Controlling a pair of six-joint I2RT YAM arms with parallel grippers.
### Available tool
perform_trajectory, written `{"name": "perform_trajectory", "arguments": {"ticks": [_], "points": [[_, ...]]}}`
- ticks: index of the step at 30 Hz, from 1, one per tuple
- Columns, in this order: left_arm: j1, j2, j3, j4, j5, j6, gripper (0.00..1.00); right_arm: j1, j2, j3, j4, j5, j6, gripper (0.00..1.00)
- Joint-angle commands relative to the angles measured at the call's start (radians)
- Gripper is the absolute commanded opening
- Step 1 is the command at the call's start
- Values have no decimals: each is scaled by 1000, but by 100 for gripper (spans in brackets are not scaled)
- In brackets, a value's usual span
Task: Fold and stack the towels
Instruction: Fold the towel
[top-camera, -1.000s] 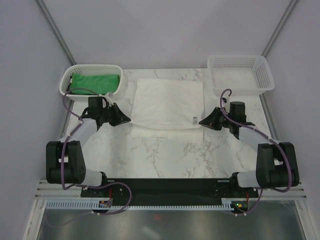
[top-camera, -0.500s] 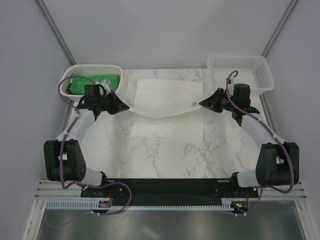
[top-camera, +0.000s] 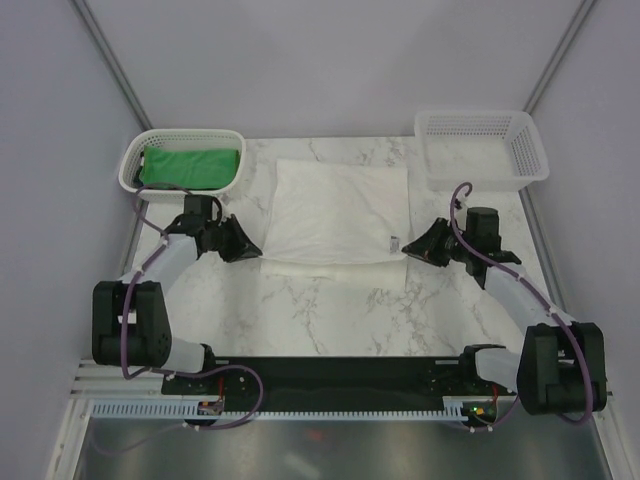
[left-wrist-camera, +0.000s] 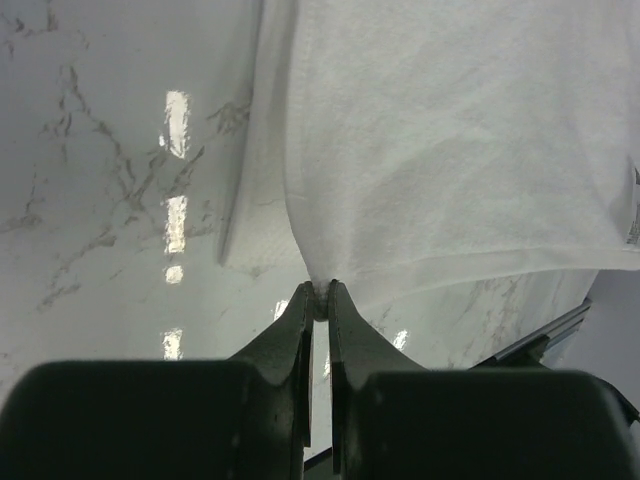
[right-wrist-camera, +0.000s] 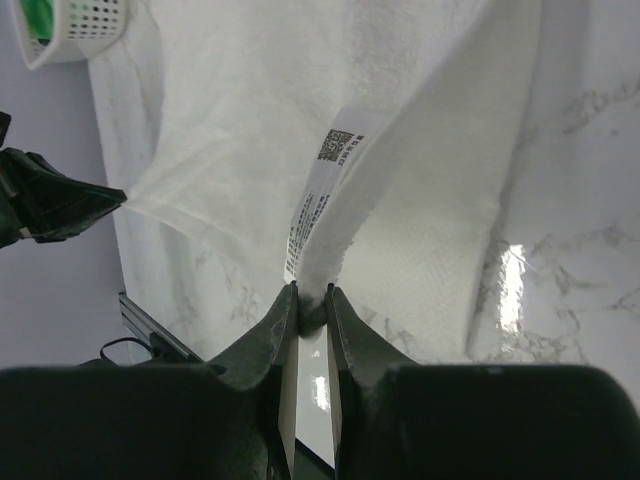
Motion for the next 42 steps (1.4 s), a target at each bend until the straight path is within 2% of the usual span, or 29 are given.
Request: {"name": "perform_trajectory", "arguments": {"ticks": [1,5,16,19,22,26,28,31,37,42], "points": [[-2,2,-19,-8,-83,31,2,-2,-3,-55,7,62,-61,0],[-2,-12,-56,-12,-119,49,2,-2,3,-152,21,71,-67,0],[-5,37,-71,18,-154,31,2,-2,-35,-270,96,10,-46,0],[-22,-13,-56,24,-119,10,2,-2,-26,-262,162,-19,4,0],[-26,-47,-9,7,-96,-12,2,0,-25,-160,159,-63,57,0],[-26,-41,32,-61,-155,22,2,26,-127,-118,1,-45,53,0],[-26,-19,9,-64,-212,40,2,38,-207,-179,-21,-18,50,0],[-26,37,-22,-42,-220,45,2,39,-256,-286,-24,1,63,0],[-26,41,-44,-34,-241,49,2,43,-255,-418,67,36,86,0],[-26,38,-65,-36,-257,43,2,41,-206,-440,94,84,57,0]]}}
